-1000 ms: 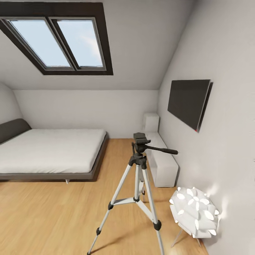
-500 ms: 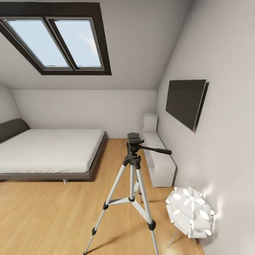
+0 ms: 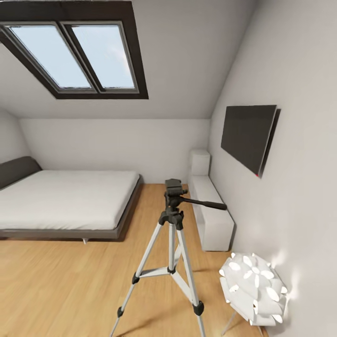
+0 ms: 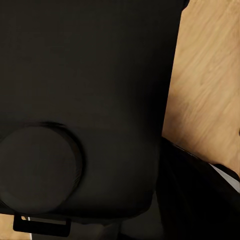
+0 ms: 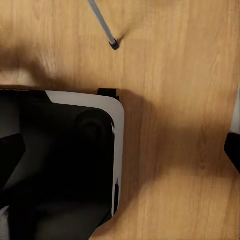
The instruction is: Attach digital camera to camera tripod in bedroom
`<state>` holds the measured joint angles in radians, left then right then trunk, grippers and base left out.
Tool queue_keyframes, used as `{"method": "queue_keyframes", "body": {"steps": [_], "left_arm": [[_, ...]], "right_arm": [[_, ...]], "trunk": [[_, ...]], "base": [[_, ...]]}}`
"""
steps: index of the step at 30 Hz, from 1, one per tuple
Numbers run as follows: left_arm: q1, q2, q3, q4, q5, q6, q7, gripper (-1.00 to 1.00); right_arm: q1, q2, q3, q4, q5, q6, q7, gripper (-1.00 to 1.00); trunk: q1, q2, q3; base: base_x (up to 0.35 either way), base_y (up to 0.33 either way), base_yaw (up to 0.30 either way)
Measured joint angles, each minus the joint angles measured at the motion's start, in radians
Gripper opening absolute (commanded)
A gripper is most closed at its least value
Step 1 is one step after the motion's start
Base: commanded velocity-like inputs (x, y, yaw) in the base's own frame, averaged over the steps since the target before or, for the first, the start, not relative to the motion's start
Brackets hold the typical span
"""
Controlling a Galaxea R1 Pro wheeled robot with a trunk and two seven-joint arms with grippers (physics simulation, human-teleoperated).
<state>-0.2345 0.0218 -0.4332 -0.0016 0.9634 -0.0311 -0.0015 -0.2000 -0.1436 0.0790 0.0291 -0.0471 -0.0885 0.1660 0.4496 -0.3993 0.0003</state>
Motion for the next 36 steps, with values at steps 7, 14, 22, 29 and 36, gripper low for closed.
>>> {"method": "queue_keyframes", "body": {"steps": [7,14,22,29,36], "left_arm": [[0.000,0.000,0.000,0.000,0.000,0.000,0.000,-1.00],[0.000,-0.001,-0.001,0.000,-0.001,0.000,0.000,-1.00],[0.000,-0.002,-0.001,0.000,-0.001,0.000,0.000,-1.00],[0.000,-0.003,0.000,0.000,-0.001,0.000,0.000,-1.00],[0.000,-0.002,0.000,0.000,-0.001,0.000,0.000,-1.00]], "right_arm": [[0.000,0.000,-0.001,0.000,0.000,0.000,-0.001,1.00],[0.000,-0.005,0.000,0.000,-0.001,-0.001,-0.006,1.00],[0.000,-0.007,0.001,0.000,-0.001,-0.001,-0.005,1.00],[0.000,-0.007,0.001,0.000,0.000,-0.001,-0.005,1.00],[0.000,-0.003,0.001,0.000,-0.001,-0.001,-0.004,1.00]], "trunk": [[0.000,0.000,0.000],[0.000,0.000,0.000],[0.000,0.000,0.000],[0.000,0.000,0.000],[0.000,0.000,0.000]], "base": [[0.003,-0.002,0.236],[0.000,0.000,0.033],[0.000,-0.029,0.003],[0.000,-0.139,0.000],[0.000,-0.019,0.000]]}}
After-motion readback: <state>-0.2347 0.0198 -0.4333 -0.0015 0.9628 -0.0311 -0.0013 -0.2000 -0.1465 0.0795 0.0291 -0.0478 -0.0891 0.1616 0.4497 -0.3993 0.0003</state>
